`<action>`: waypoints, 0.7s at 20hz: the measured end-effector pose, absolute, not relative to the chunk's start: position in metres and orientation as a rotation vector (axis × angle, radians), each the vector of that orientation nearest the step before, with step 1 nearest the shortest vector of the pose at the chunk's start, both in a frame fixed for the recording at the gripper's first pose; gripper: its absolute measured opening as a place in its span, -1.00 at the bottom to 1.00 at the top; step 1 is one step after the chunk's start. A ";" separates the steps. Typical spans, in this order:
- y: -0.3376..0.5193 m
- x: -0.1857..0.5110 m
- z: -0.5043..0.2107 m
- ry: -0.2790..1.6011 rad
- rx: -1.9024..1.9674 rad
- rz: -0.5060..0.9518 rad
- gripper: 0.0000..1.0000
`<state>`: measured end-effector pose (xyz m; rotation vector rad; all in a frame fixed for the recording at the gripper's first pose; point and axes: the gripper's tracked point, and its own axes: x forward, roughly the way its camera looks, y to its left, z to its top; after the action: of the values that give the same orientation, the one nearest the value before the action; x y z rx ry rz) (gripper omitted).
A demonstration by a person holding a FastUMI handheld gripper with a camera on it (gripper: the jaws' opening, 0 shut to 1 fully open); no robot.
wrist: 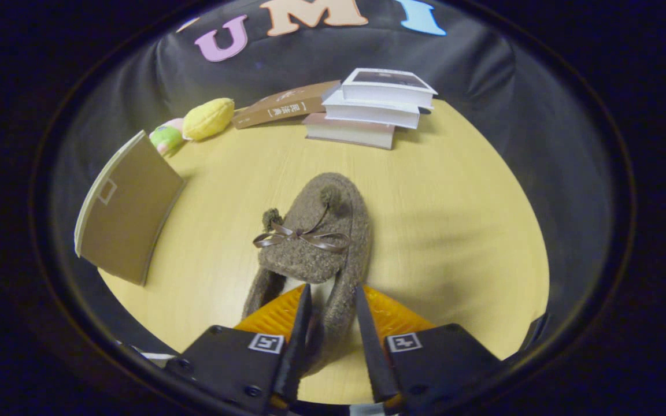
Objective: Open the storage box then place both shoes into the box .Put the left shoe in first, then the right shoe, with the right side of both shoes facing outward in a uniform manner.
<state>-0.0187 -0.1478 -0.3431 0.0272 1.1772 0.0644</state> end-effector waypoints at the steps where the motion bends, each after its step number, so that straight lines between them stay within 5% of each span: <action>1: -0.149 -0.020 -0.345 1.194 0.040 0.047 0.11; 6: -0.153 -0.025 -0.354 1.265 0.091 -0.037 -0.64; 9: -0.158 -0.025 -0.348 1.258 0.123 -0.079 -0.91; 14: -0.139 -0.032 -0.329 1.254 0.264 -0.099 -0.92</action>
<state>-0.0317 -0.1394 -0.3292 0.2644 1.2540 -0.0988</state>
